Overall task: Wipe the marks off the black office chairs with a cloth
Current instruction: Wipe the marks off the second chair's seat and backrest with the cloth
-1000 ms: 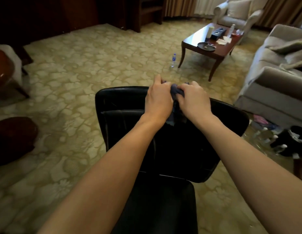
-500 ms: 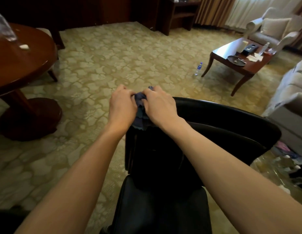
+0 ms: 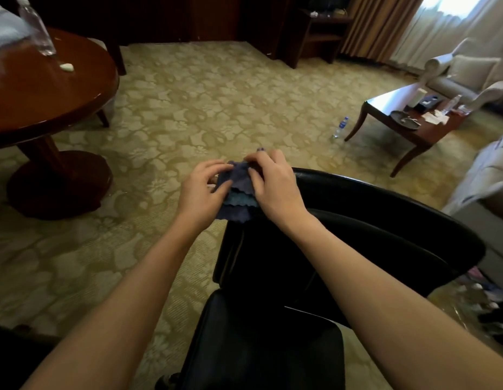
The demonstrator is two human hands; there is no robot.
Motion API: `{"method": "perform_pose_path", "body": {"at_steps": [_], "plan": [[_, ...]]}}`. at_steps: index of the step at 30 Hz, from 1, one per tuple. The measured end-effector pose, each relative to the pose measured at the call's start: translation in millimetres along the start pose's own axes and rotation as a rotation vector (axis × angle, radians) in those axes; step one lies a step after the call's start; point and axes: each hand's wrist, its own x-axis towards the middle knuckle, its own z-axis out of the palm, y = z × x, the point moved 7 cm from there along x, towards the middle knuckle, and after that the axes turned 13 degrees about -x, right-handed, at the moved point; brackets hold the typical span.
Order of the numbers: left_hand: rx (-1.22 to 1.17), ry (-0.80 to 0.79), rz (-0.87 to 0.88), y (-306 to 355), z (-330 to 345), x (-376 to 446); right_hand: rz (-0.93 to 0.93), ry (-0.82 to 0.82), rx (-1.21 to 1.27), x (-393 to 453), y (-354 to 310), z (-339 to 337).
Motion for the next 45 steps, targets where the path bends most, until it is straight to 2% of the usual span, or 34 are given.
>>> {"method": "perform_pose_path", "body": {"at_steps": [2, 7, 10, 16, 19, 22, 25, 27, 30, 33, 36, 38, 41, 45], "plan": [[0.04, 0.046, 0.061, 4.8, 16.0, -0.6, -0.075, -0.022, -0.064, 2.9, 1.1, -2.6], [-0.007, 0.274, -0.016, 3.1, 42.5, -21.3, -0.296, -0.244, -0.373, 18.8, -4.9, 6.8], [-0.074, 0.348, -0.028, 9.2, 55.8, -30.6, -0.388, -0.269, -0.51, 14.4, -3.2, 1.5], [-0.103, 0.449, -0.019, 36.3, 95.2, -40.3, -0.487, -0.267, -0.544, 2.8, 34.3, -27.7], [-0.134, 0.416, -0.065, 60.1, 141.0, -48.8, -0.486, -0.264, -0.587, -11.0, 74.4, -51.9], [-0.136, 0.278, -0.075, 79.8, 186.5, -56.6, -0.424, -0.248, -0.579, -33.1, 119.6, -78.8], [-0.132, 0.179, -0.074, 81.2, 193.4, -56.6, -0.381, -0.247, -0.518, -46.4, 133.8, -87.4], [-0.085, 0.194, -0.026, 78.4, 171.8, -54.9, -0.357, -0.236, -0.476, -41.1, 118.1, -79.9], [0.019, 0.306, 0.039, 65.5, 116.8, -48.5, -0.391, -0.167, -0.409, -24.7, 70.7, -56.2], [0.101, 0.414, 0.02, 42.2, 64.1, -43.5, -0.417, -0.144, -0.379, -12.6, 24.4, -26.2], [0.136, 0.479, -0.058, 21.6, 40.8, -48.7, -0.397, -0.167, -0.366, -11.4, -0.9, 0.8], [0.15, 0.488, -0.082, 20.0, 47.8, -51.6, -0.382, -0.144, -0.395, -15.6, 2.3, 8.6], [0.178, 0.414, -0.055, 30.2, 74.8, -50.7, -0.352, -0.101, -0.427, -22.8, 22.6, 2.3], [0.167, 0.331, -0.056, 40.9, 119.1, -56.1, -0.32, -0.121, -0.483, -41.6, 71.0, -17.3]]}}
